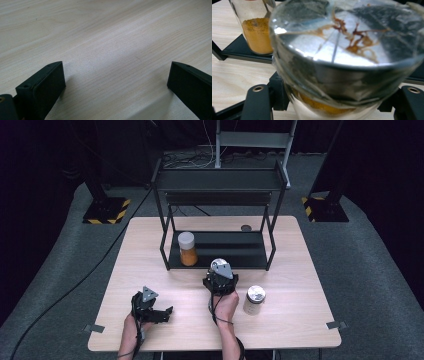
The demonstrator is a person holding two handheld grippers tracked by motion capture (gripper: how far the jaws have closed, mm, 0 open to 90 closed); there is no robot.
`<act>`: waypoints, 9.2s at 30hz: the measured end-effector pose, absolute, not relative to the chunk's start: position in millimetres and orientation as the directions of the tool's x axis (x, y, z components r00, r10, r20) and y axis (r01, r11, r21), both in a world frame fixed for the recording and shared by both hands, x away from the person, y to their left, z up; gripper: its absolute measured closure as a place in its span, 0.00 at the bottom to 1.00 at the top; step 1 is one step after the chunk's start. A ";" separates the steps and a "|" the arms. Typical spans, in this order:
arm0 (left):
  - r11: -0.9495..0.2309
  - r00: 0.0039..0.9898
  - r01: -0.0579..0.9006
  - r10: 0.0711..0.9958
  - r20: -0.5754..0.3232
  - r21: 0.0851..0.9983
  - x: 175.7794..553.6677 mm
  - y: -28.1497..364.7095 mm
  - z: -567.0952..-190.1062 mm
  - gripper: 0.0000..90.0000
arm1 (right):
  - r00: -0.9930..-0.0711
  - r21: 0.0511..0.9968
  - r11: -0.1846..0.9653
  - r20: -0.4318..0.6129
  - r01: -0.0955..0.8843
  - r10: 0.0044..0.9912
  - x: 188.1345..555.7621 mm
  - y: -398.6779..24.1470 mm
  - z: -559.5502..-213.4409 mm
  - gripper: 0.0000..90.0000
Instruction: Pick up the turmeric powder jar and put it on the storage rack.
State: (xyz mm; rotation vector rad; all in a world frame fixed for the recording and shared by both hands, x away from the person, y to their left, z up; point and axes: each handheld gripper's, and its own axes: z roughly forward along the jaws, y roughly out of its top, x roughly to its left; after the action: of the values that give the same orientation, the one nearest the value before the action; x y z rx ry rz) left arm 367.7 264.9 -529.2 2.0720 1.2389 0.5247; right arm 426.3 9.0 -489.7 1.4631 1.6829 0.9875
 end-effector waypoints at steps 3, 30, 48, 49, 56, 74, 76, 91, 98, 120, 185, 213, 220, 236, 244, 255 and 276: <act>-0.335 0.471 0.618 0.882 0.006 0.711 367.7 264.9 -529.2 0.01 | -0.128 0.880 0.080 -0.022 0.469 0.992 427.7 9.2 -489.9 0.34; -0.335 0.471 0.618 0.882 0.006 0.712 367.6 264.9 -529.2 0.01 | -0.120 0.877 0.093 -0.041 0.471 0.992 439.4 7.1 -486.8 0.34; -0.335 0.472 0.617 0.882 0.006 0.712 367.7 264.9 -529.3 0.01 | -0.118 0.878 0.102 -0.052 0.467 0.992 449.0 5.8 -482.7 0.34; -0.335 0.471 0.618 0.882 0.005 0.712 367.6 264.9 -529.2 0.01 | -0.117 0.878 0.102 -0.052 0.467 0.992 449.4 5.8 -482.4 0.34; -0.335 0.472 0.617 0.882 0.005 0.712 367.7 264.9 -529.2 0.01 | -0.117 0.879 0.105 -0.056 0.464 0.992 454.2 5.9 -480.3 0.34; -0.334 0.472 0.616 0.882 0.006 0.713 367.6 264.9 -529.3 0.02 | -0.112 0.878 0.117 -0.073 0.464 0.991 466.4 7.2 -478.2 0.34; -0.334 0.472 0.617 0.882 0.005 0.713 367.6 264.8 -529.3 0.02 | -0.113 0.877 0.119 -0.074 0.465 0.991 468.0 6.9 -478.3 0.34; -0.334 0.472 0.617 0.882 0.005 0.713 367.6 264.8 -529.3 0.02 | -0.104 0.875 0.116 -0.075 0.471 0.992 476.8 7.4 -478.9 0.34; -0.334 0.472 0.617 0.882 0.005 0.712 367.5 264.8 -529.2 0.02 | -0.104 0.873 0.116 -0.075 0.474 0.992 480.4 7.8 -479.7 0.34; -0.334 0.472 0.617 0.882 0.005 0.712 367.5 264.8 -529.2 0.02 | -0.106 0.872 0.114 -0.072 0.477 0.992 493.0 11.3 -481.6 0.34; -0.334 0.473 0.615 0.881 0.005 0.714 367.3 264.7 -529.2 0.02 | -0.104 0.885 0.079 -0.035 0.458 0.994 525.8 13.5 -487.2 0.34; -0.333 0.472 0.616 0.881 0.003 0.714 367.3 264.7 -529.3 0.02 | -0.112 0.864 0.055 0.002 0.500 0.994 540.1 13.4 -496.7 0.34; -0.332 0.472 0.615 0.881 0.003 0.715 367.3 264.7 -529.3 0.02 | -0.112 0.865 0.054 0.002 0.499 0.994 541.3 13.9 -497.1 0.34; -0.336 0.475 0.614 0.880 0.007 0.714 367.1 264.8 -529.2 0.02 | -0.115 0.870 0.048 0.010 0.491 0.993 540.7 12.5 -499.4 0.34; -0.333 0.472 0.614 0.881 0.004 0.715 367.0 264.5 -529.3 0.02 | -0.117 0.867 0.034 0.028 0.498 0.993 541.3 11.5 -499.4 0.34; -0.334 0.473 0.615 0.881 0.005 0.714 367.0 264.7 -529.2 0.02 | -0.117 0.866 0.039 0.023 0.499 0.993 541.5 12.0 -500.0 0.33; -0.334 0.473 0.615 0.881 0.004 0.715 367.0 264.6 -529.3 0.02 | -0.127 0.838 0.051 0.023 0.543 0.992 542.5 9.7 -500.7 0.14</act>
State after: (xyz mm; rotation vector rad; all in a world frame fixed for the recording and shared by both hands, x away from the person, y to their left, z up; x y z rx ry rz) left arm 367.0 264.6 -529.3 2.0684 1.2348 0.5247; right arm 542.5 9.7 -500.7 1.5455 1.7354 0.9646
